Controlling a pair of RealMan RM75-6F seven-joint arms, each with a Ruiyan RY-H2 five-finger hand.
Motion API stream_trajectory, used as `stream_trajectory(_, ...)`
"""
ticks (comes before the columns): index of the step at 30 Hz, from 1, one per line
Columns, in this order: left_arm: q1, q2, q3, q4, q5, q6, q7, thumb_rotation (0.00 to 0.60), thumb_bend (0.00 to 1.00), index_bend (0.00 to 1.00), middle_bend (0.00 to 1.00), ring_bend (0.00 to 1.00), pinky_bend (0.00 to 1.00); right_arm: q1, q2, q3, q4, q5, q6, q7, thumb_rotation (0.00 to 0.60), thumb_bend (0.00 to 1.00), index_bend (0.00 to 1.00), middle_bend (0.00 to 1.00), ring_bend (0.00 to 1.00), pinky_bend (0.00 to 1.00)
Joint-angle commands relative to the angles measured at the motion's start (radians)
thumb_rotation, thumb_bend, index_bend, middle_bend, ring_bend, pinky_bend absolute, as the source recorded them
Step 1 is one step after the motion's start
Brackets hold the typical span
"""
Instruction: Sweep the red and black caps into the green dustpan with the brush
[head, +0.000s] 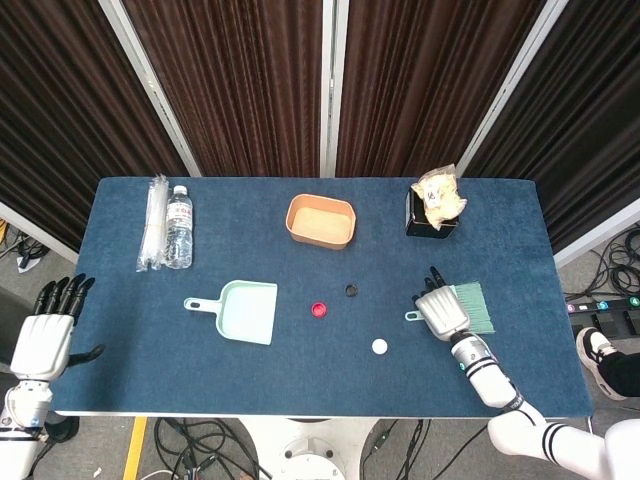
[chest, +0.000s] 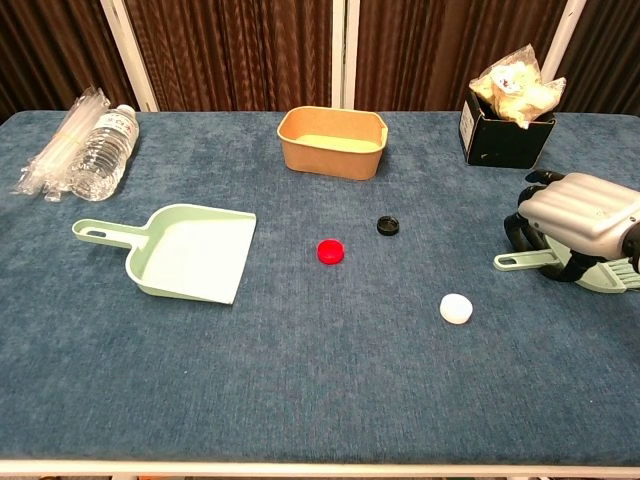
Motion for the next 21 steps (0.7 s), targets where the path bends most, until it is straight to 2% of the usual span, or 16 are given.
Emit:
stream_trajectory(1,-0.022,0.012,-0.008,-0.006,0.012,-0.019,-0.005,0.600,0.05,0.04,0.03,0.00,0.00,0.002,0.014,0.004,-0.009,-0.018,0.018,0.038,0.600,0.32,0.62,0.60,0.23,0.03)
stream_trajectory(5,-0.085,0.038,-0.024,-0.017,0.033,-0.090,-0.040,0.600,0.05,0.05,0.03,0.00,0.01,0.012,0.071,0.021,-0.065,-0.045,0.039,0.103,0.600,0.34,0.66,0.62,0.25,0.04)
stream_trajectory(8,-0.150,0.059,-0.038,-0.032,0.034,-0.182,-0.081,0.600,0.05,0.07,0.03,0.00,0.02,0.023,0.141,0.042,-0.137,-0.062,0.052,0.154,0.600,0.37,0.68,0.64,0.26,0.05)
stream_trajectory(10,-0.200,0.057,-0.056,-0.029,0.025,-0.241,-0.083,0.600,0.05,0.12,0.06,0.01,0.04,0.029,0.195,0.060,-0.193,-0.068,0.063,0.182,0.600,0.37,0.68,0.64,0.26,0.06)
stream_trajectory(12,-0.249,0.031,-0.073,-0.016,0.009,-0.298,-0.077,0.600,0.05,0.20,0.13,0.04,0.06,0.033,0.247,0.080,-0.243,-0.066,0.073,0.205,0.600,0.38,0.69,0.64,0.26,0.06)
stream_trajectory(17,-0.347,-0.043,-0.091,0.009,-0.053,-0.423,0.034,0.600,0.07,0.32,0.27,0.13,0.13,0.035,0.352,0.130,-0.343,-0.038,0.095,0.249,0.600,0.38,0.69,0.64,0.26,0.06)
stream_trajectory(21,-0.382,-0.097,-0.094,0.008,-0.128,-0.474,0.110,0.600,0.11,0.33,0.31,0.18,0.17,0.029,0.402,0.149,-0.378,-0.032,0.120,0.265,0.600,0.38,0.69,0.65,0.27,0.06)
